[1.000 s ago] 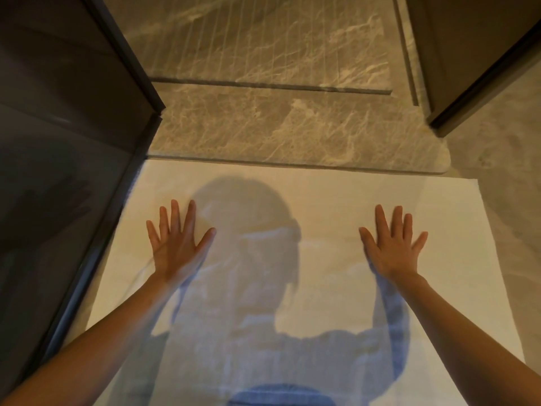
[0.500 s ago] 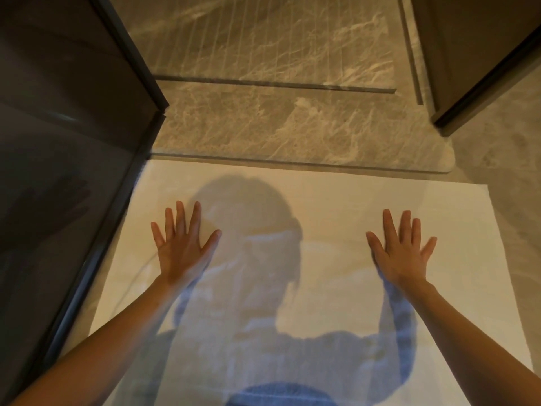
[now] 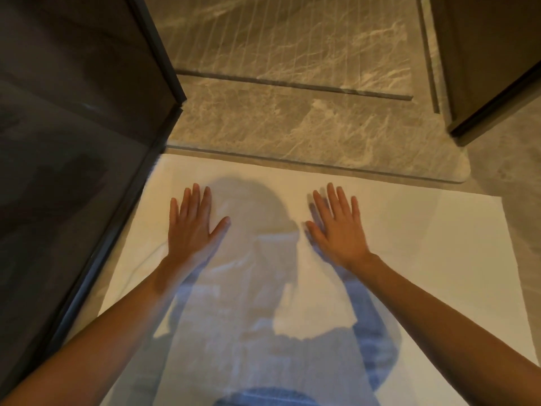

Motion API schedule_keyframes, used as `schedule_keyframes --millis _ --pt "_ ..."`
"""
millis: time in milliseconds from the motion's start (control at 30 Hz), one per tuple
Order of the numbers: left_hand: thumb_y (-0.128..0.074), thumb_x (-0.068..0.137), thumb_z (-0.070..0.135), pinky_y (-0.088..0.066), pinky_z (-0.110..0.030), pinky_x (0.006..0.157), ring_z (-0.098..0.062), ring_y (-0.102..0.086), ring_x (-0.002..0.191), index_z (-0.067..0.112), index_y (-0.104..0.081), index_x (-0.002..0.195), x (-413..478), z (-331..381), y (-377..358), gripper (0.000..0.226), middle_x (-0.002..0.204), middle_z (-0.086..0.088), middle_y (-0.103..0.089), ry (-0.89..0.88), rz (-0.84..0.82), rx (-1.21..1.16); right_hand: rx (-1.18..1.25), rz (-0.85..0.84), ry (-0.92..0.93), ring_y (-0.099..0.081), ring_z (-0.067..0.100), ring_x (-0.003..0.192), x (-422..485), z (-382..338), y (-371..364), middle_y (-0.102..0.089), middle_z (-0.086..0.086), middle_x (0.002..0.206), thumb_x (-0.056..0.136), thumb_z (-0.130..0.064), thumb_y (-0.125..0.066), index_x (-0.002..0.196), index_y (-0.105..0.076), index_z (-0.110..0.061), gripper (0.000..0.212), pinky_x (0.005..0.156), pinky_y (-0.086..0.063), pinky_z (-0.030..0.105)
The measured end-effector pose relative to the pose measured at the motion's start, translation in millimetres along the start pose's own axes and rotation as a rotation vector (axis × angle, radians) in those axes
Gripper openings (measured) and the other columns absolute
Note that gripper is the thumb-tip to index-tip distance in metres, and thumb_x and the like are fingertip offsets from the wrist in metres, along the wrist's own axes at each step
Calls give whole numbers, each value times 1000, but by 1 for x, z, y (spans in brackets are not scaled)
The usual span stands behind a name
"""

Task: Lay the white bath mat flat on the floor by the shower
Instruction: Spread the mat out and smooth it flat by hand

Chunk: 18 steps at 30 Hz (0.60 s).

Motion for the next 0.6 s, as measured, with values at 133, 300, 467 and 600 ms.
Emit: schedule_keyframes --millis 133,300,467,600 --pt "-13 87 67 3 -40 116 -24 -6 145 10 -7 149 20 8 -1 85 158 -11 -10 -14 -3 -10 21 -54 6 -2 28 144 52 -61 -21 -7 14 157 90 -56 -12 147 -12 -11 73 115 3 45" --pt "-14 87 67 -2 -41 117 -23 -10 145 9 -8 149 24 2 -9 85 157 -11 -13 -12 6 -18 -32 -94 5 8 21 144 62 -69 -43 5 7 158 95 -53 -17 148 1 -13 69 115 9 42" --pt "-8 86 68 0 -40 118 -20 -3 146 9 -2 149 22 -15 -6 87 158 -9 -6 49 25 -53 -113 -93 29 9 23 144 56 -58 -45 6 8 157 83 -59 7 147 5 -15 78 116 6 43" --pt "-8 89 65 4 -38 118 -20 3 146 9 1 149 45 -21 4 83 158 -10 0 11 12 -67 -49 -22 104 -7 32 144 66 -84 -36 -11 17 155 88 -48 -8 147 -17 -9 71 114 -2 50"
Point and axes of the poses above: each hand's wrist, its own x-axis towards the middle knuckle, its own y-axis out of the back of the hand, z = x × y, the point moved 3 cm from there along x, towards the middle knuckle
